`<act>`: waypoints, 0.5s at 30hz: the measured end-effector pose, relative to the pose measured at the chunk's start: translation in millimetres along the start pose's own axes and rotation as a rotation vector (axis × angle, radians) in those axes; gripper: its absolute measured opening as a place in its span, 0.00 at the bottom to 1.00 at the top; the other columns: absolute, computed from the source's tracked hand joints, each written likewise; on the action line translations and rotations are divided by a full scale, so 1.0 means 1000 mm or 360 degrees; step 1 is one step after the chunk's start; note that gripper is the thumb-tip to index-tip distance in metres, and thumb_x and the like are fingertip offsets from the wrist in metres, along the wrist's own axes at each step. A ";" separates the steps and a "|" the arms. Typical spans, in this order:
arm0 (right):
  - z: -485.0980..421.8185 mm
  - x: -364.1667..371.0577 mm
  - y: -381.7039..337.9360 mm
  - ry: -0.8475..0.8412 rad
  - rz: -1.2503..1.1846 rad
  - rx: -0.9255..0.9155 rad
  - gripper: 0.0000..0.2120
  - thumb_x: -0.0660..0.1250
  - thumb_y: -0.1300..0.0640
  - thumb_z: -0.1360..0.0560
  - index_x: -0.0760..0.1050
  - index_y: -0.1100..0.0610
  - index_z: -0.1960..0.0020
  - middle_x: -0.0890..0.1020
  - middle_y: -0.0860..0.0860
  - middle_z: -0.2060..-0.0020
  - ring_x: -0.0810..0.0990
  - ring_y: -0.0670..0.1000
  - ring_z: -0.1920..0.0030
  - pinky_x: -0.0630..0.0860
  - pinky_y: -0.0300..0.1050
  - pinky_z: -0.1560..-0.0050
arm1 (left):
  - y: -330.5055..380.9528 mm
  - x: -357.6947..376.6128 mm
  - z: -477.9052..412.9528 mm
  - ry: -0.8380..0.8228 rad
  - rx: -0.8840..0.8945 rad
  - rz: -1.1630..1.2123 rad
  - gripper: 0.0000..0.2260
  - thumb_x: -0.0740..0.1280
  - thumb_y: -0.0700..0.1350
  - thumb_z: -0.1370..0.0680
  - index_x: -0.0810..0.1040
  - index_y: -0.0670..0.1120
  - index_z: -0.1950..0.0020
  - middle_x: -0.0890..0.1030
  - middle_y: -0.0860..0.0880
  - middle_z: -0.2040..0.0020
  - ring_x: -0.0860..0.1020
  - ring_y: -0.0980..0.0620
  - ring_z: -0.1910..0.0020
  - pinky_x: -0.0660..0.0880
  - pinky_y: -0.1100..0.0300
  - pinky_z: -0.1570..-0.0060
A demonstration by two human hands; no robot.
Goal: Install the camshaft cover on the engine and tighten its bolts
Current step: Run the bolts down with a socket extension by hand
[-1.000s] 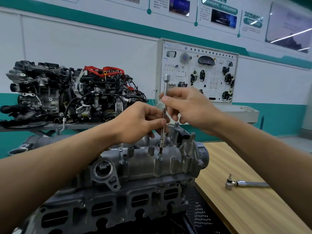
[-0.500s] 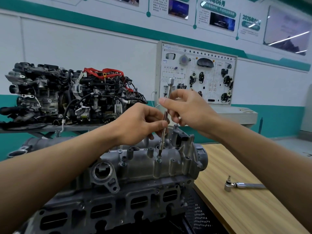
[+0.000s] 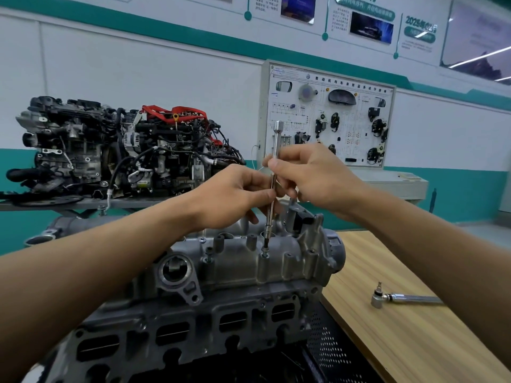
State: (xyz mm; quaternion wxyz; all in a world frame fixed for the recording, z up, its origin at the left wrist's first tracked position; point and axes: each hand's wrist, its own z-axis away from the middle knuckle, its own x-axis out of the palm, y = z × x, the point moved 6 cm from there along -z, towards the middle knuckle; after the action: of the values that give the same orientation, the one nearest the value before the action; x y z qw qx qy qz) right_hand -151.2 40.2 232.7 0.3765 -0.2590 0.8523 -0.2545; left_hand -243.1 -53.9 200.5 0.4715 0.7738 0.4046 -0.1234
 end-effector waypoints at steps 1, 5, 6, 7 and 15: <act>0.001 -0.001 0.001 0.0020 0.0011 -0.0017 0.14 0.67 0.52 0.20 0.79 0.61 0.59 0.74 0.53 0.73 0.70 0.53 0.71 0.69 0.46 0.67 | 0.001 0.001 0.000 -0.0005 -0.0009 0.0010 0.10 0.68 0.48 0.21 0.85 0.44 0.50 0.86 0.44 0.55 0.83 0.42 0.55 0.81 0.42 0.53; 0.000 -0.007 0.005 0.0312 0.0046 -0.0015 0.17 0.75 0.47 0.28 0.73 0.52 0.69 0.71 0.43 0.79 0.68 0.46 0.75 0.67 0.43 0.70 | 0.006 -0.002 -0.001 0.0076 0.0039 -0.0058 0.13 0.75 0.57 0.30 0.85 0.47 0.61 0.85 0.44 0.64 0.81 0.49 0.67 0.79 0.57 0.64; -0.001 -0.008 0.005 0.0335 0.0047 0.0003 0.16 0.76 0.45 0.29 0.74 0.52 0.67 0.72 0.42 0.79 0.69 0.43 0.76 0.68 0.42 0.70 | 0.005 -0.004 -0.001 0.0115 0.0043 -0.0056 0.12 0.76 0.54 0.30 0.84 0.46 0.62 0.85 0.44 0.65 0.82 0.53 0.68 0.78 0.61 0.65; -0.001 -0.007 0.006 0.0305 0.0032 0.0023 0.15 0.75 0.44 0.29 0.75 0.52 0.65 0.73 0.42 0.78 0.70 0.41 0.76 0.68 0.41 0.69 | 0.004 -0.006 -0.001 0.0133 0.0043 -0.0058 0.10 0.76 0.51 0.29 0.84 0.44 0.61 0.85 0.45 0.65 0.82 0.54 0.68 0.77 0.63 0.66; 0.002 -0.004 -0.002 0.0131 -0.0010 -0.0055 0.17 0.70 0.52 0.22 0.75 0.62 0.65 0.70 0.53 0.74 0.66 0.52 0.72 0.63 0.45 0.71 | 0.007 0.001 -0.002 0.0050 0.0028 -0.0104 0.12 0.72 0.49 0.23 0.83 0.38 0.54 0.84 0.35 0.57 0.82 0.45 0.61 0.81 0.43 0.57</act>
State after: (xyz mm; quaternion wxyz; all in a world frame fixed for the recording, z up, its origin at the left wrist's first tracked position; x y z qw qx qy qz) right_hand -146.9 41.5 234.9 0.3358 -0.2574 0.8705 -0.2513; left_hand -237.7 -53.6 205.2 0.4541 0.7660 0.4359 -0.1303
